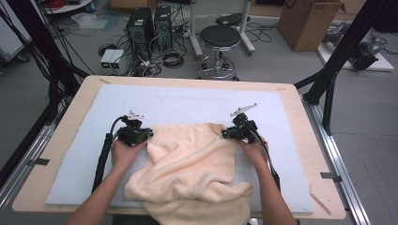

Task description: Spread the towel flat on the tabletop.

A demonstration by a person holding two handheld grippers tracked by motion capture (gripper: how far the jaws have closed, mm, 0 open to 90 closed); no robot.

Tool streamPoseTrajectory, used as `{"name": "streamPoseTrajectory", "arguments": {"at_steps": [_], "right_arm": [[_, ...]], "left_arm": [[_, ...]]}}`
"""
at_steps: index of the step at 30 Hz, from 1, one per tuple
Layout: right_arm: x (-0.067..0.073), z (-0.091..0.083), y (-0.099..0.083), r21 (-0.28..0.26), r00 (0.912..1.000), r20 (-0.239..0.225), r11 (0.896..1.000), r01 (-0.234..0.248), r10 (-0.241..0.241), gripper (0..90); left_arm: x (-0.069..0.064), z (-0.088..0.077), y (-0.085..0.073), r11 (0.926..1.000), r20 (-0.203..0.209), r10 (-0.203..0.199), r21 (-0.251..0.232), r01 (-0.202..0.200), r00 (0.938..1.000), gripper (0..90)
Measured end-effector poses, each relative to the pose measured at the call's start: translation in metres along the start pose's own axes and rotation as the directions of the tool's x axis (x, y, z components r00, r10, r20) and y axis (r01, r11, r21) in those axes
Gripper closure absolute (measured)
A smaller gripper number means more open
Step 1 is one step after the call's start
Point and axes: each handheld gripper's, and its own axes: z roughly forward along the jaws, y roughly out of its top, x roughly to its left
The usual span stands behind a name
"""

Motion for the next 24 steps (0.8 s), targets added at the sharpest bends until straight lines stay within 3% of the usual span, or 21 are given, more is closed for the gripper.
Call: {"name": "streamPoseTrajectory", "arguments": {"at_steps": [2,5,14,17,20,24], "right_arm": [[0.003,0.000,0.002,0.000,0.9999,0.000,1.000,0.017,-0.017,81.3],[0.005,-0.004,0.003,-0.014,0.9996,-0.004,1.000,0.028,-0.028,81.7],[0.007,-0.021,0.009,-0.094,0.9984,0.008,0.994,0.056,-0.056,82.6],[0.007,-0.026,0.018,-0.107,0.9982,-0.001,0.992,0.060,-0.060,82.9],[0.008,-0.028,0.031,-0.129,0.9973,-0.019,0.989,0.068,-0.071,83.1],[0.008,-0.019,0.055,-0.086,0.9950,-0.012,0.992,0.098,-0.099,83.7]], "left_arm": [[0.001,-0.001,0.000,0.9998,0.007,0.017,0.004,-0.017,0.9998,86.4],[0.003,-0.002,0.000,1.0000,0.018,0.000,-0.009,0.001,0.9998,87.2],[0.018,-0.018,0.010,0.9967,-0.021,-0.020,-0.079,0.018,0.9996,87.7],[0.030,-0.028,0.017,0.9914,-0.033,-0.047,-0.124,0.042,0.9984,87.7],[0.041,-0.035,0.028,0.9909,-0.058,-0.042,-0.130,0.034,0.9975,87.7],[0.055,-0.035,0.050,0.9909,-0.085,-0.032,-0.133,0.021,0.9958,87.8]]}}
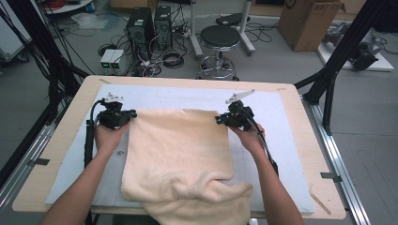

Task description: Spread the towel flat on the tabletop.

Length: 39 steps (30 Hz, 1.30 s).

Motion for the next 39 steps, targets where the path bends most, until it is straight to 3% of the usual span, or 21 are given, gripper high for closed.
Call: {"name": "streamPoseTrajectory", "arguments": {"at_steps": [4,6,8,9,10,11,12,13,15,16,18,20,21,22,24,25,27,29,33,39], "right_arm": [[-0.023,0.005,0.026,0.016,0.9972,0.073,1.000,-0.021,0.020,84.3],[-0.038,0.005,0.044,0.028,0.9910,0.132,0.999,-0.027,0.024,84.4],[-0.052,0.001,0.068,0.027,0.9759,0.216,0.999,-0.037,0.030,83.4],[-0.060,-0.002,0.079,0.005,0.9640,0.261,0.998,-0.056,0.053,75.8],[-0.065,-0.003,0.085,-0.037,0.9478,0.306,0.996,-0.083,0.091,59.8],[-0.071,-0.001,0.088,-0.046,0.9418,0.306,0.990,-0.131,0.139,54.7],[-0.073,0.002,0.086,-0.039,0.9425,0.298,0.988,-0.146,0.151,52.6],[-0.073,0.007,0.082,-0.022,0.9451,0.293,0.989,-0.145,0.145,51.1],[-0.071,0.017,0.071,0.057,0.9600,0.261,0.991,-0.119,0.101,49.6],[-0.068,0.020,0.065,0.101,0.9629,0.252,0.987,-0.126,0.097,49.1],[-0.063,0.021,0.049,0.088,0.9692,0.224,0.988,-0.125,0.102,50.6],[-0.056,0.020,0.035,0.089,0.9749,0.204,0.990,-0.109,0.089,49.9],[-0.053,0.019,0.031,0.115,0.9790,0.176,0.986,-0.124,0.103,48.8],[-0.049,0.016,0.027,0.109,0.9822,0.161,0.987,-0.115,0.097,49.1],[-0.037,0.006,0.015,0.024,0.9826,0.177,0.998,-0.063,0.058,53.1],[-0.032,0.001,0.011,0.009,0.9844,0.167,0.998,-0.057,0.055,51.1],[-0.025,-0.008,0.004,-0.018,0.9906,0.109,0.996,-0.082,0.083,49.9],[-0.013,-0.019,-0.004,-0.052,0.9934,0.094,0.997,-0.061,0.065,49.4],[0.010,-0.037,-0.021,-0.111,0.9981,0.043,0.993,-0.039,0.044,47.6],[0.045,-0.059,-0.047,-0.152,1.0000,0.001,0.988,0.003,-0.003,43.4]], "left_arm": [[0.004,0.020,0.033,0.9994,-0.024,0.034,0.008,-0.033,0.9992,87.8],[0.002,0.030,0.056,0.9986,-0.051,0.050,-0.012,-0.051,0.9974,87.7],[-0.002,0.036,0.082,0.9953,-0.094,0.060,-0.071,-0.066,0.9938,87.1],[-0.004,0.036,0.091,0.9910,-0.116,0.047,-0.119,-0.061,0.9921,84.5],[-0.006,0.037,0.097,0.9901,-0.085,0.014,-0.138,-0.026,0.9963,72.8],[-0.007,0.037,0.099,0.9895,-0.044,-0.005,-0.144,-0.002,0.9990,64.4],[-0.010,0.038,0.097,0.9897,-0.030,0.014,-0.142,-0.018,0.9995,62.5],[-0.012,0.038,0.094,0.9919,-0.023,0.045,-0.118,-0.047,0.9987,62.3],[-0.014,0.037,0.084,0.9927,0.017,0.078,-0.094,-0.076,0.9968,60.3],[-0.015,0.035,0.076,0.9924,0.026,0.079,-0.096,-0.076,0.9965,60.1],[-0.014,0.033,0.059,0.9936,0.076,0.049,-0.105,-0.041,0.9959,60.4],[-0.016,0.029,0.044,0.9953,0.097,0.041,-0.092,-0.032,0.9945,58.2],[-0.018,0.027,0.036,0.9952,0.113,0.044,-0.092,-0.033,0.9927,58.1],[-0.020,0.024,0.029,0.9950,0.129,0.046,-0.093,-0.034,0.9906,57.5],[-0.026,0.018,0.016,0.9943,0.160,0.043,-0.103,-0.027,0.9861,57.1],[-0.029,0.015,0.011,0.9939,0.174,0.049,-0.105,-0.031,0.9834,56.9],[-0.035,0.006,0.003,0.9934,0.205,0.068,-0.104,-0.047,0.9764,56.2],[-0.044,-0.005,-0.006,0.9888,0.228,0.097,-0.133,-0.068,0.9688,54.8],[-0.054,-0.027,-0.026,0.9845,0.270,0.139,-0.142,-0.103,0.9527,53.6],[-0.065,-0.063,-0.067,0.9790,0.324,0.176,-0.156,-0.130,0.9298,51.9]]}}
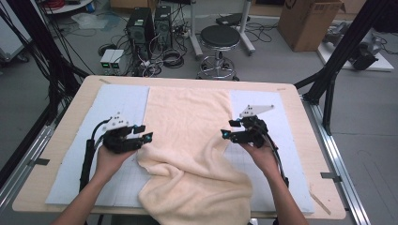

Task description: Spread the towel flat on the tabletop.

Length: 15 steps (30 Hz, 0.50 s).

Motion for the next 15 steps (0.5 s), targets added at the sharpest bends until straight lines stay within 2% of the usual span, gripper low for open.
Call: {"name": "streamPoseTrajectory", "arguments": {"at_steps": [1,3,5,6,8,10,12,15], "right_arm": [[0.006,-0.003,-0.001,0.023,0.9998,-0.022,1.000,0.002,-0.002,41.1],[0.019,-0.007,-0.002,0.051,0.9981,-0.058,0.998,0.022,-0.019,39.4],[0.035,-0.015,-0.007,-0.015,0.9957,-0.055,0.997,0.074,-0.075,42.0],[0.043,-0.018,-0.010,-0.018,0.9950,-0.064,0.997,0.076,-0.077,41.5],[0.054,-0.020,-0.015,-0.013,0.9907,-0.107,0.997,0.083,-0.084,41.1],[0.066,-0.022,-0.025,-0.019,0.9875,-0.116,0.994,0.106,-0.107,41.5],[0.076,-0.023,-0.035,-0.020,0.9829,-0.147,0.994,0.108,-0.110,41.6],[0.091,-0.022,-0.052,-0.002,0.9727,-0.190,0.991,0.136,-0.133,42.0]], "left_arm": [[-0.005,-0.005,-0.006,1.0000,0.014,-0.010,-0.002,0.010,0.9999,51.6],[-0.014,-0.014,-0.017,0.9999,0.032,0.004,0.012,-0.005,0.9995,51.0],[-0.024,-0.022,-0.027,0.9999,0.062,0.006,0.008,-0.006,0.9980,50.5],[-0.030,-0.025,-0.032,0.9999,0.080,0.007,0.011,-0.008,0.9967,50.6],[-0.041,-0.030,-0.041,0.9988,0.110,0.034,0.030,-0.037,0.9933,50.8],[-0.050,-0.033,-0.049,0.9967,0.142,0.053,0.054,-0.061,0.9885,50.9],[-0.057,-0.035,-0.056,0.9939,0.176,0.070,0.072,-0.083,0.9819,51.5],[-0.065,-0.037,-0.064,0.9877,0.233,0.093,0.101,-0.119,0.9681,51.4]]}}
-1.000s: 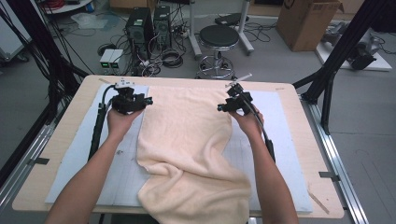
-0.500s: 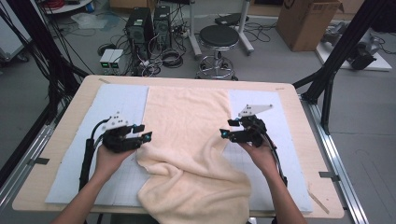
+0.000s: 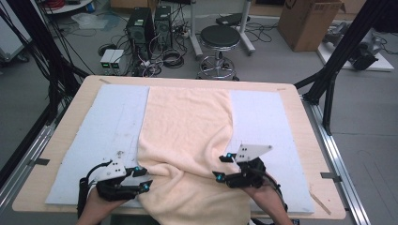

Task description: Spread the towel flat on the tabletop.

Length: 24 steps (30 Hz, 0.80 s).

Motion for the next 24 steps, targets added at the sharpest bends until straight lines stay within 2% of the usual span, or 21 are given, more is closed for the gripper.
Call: {"name": "streamPoseTrajectory", "arguments": {"at_steps": [2,4,6,8,10,11,13,15,19,24], "right_arm": [[0.009,0.001,-0.009,0.015,0.9997,-0.014,1.000,0.019,-0.019,42.2],[0.017,0.002,-0.017,0.032,0.9990,-0.035,0.999,0.030,-0.029,43.3],[0.023,0.003,-0.024,0.052,0.9983,-0.047,0.998,0.035,-0.032,43.5],[0.028,0.005,-0.031,0.071,0.9977,-0.055,0.997,0.043,-0.039,43.7],[0.032,0.008,-0.036,0.102,0.9975,-0.050,0.993,0.055,-0.050,43.7],[0.033,0.009,-0.038,0.116,0.9969,-0.051,0.991,0.066,-0.060,43.7],[0.034,0.010,-0.036,0.119,0.9961,-0.046,0.990,0.081,-0.076,43.6],[0.032,0.012,-0.035,0.118,0.9962,-0.052,0.990,0.075,-0.069,43.5],[0.032,0.016,-0.033,0.137,0.9941,-0.065,0.986,0.095,-0.087,43.4],[0.037,0.017,-0.032,0.169,0.9903,-0.066,0.977,0.132,-0.122,45.6]], "left_arm": [[-0.006,0.001,-0.004,0.9994,0.043,0.020,0.028,-0.022,0.9989,51.2],[-0.009,0.004,-0.008,0.9947,0.081,0.055,0.082,-0.062,0.9952,51.1],[-0.011,0.009,-0.013,0.9894,0.100,0.060,0.126,-0.073,0.9932,51.9],[-0.010,0.011,-0.013,0.9913,0.099,0.049,0.117,-0.060,0.9939,55.0],[-0.009,0.013,-0.012,0.9913,0.107,0.043,0.119,-0.055,0.9934,62.3],[-0.010,0.013,-0.012,0.9913,0.098,0.048,0.118,-0.059,0.9941,66.8],[-0.011,0.014,-0.012,0.9908,0.096,0.055,0.119,-0.066,0.9939,76.2],[-0.013,0.012,-0.011,0.9913,0.088,0.053,0.115,-0.063,0.9947,82.3],[-0.019,-0.002,-0.013,0.9931,0.081,0.069,0.089,-0.076,0.9944,84.2],[-0.038,-0.032,-0.019,0.9947,0.055,0.085,0.054,-0.088,0.9949,84.2]]}}
